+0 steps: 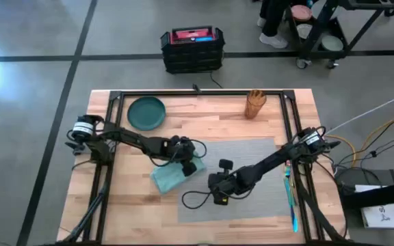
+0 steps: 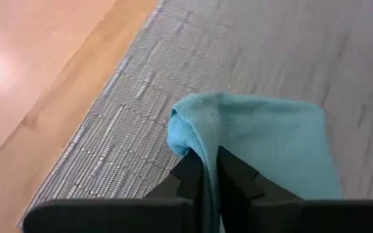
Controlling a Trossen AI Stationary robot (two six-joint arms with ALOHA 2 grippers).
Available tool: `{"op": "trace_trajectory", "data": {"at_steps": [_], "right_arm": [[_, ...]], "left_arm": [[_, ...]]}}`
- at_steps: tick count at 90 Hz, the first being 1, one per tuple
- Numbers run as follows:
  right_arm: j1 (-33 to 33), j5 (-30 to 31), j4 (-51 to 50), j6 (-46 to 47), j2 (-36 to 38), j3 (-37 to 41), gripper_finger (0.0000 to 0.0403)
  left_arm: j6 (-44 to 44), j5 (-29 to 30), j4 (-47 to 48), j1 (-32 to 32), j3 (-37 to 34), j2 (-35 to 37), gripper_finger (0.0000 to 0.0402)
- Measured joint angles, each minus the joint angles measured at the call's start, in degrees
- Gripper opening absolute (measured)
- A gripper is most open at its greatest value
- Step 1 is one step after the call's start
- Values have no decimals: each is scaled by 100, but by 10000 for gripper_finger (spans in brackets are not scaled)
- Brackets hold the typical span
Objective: Set table place
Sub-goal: Put the light blue table napkin on the gray tablemat
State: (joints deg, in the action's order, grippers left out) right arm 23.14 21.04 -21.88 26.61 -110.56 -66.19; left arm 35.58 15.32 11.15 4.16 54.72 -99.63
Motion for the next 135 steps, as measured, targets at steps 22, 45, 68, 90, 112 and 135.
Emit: {"op": "trace_trajectory", "data": {"at_steps": [22, 45, 68, 90, 112, 135], "right_arm": [[0, -1, 3, 0, 0, 0, 14], [0, -13, -1, 55, 0, 0, 14], [0, -20, -6, 52, 0, 0, 14], [0, -20, -4, 48, 0, 0, 14], [0, -15, -2, 44, 0, 0, 14], [0, -13, 12, 44, 0, 0, 14]], "left_arm": [[555, 330, -19, -239, 0, 0, 25], [270, 325, -203, -294, 0, 2, 52], [-887, -452, -136, -294, 0, 257, 168], [-1553, -575, 947, -294, 0, 1244, 250], [-1983, -536, 2444, -284, -72, 2074, 264], [-1953, -573, 2828, -170, -948, 2090, 222]]}}
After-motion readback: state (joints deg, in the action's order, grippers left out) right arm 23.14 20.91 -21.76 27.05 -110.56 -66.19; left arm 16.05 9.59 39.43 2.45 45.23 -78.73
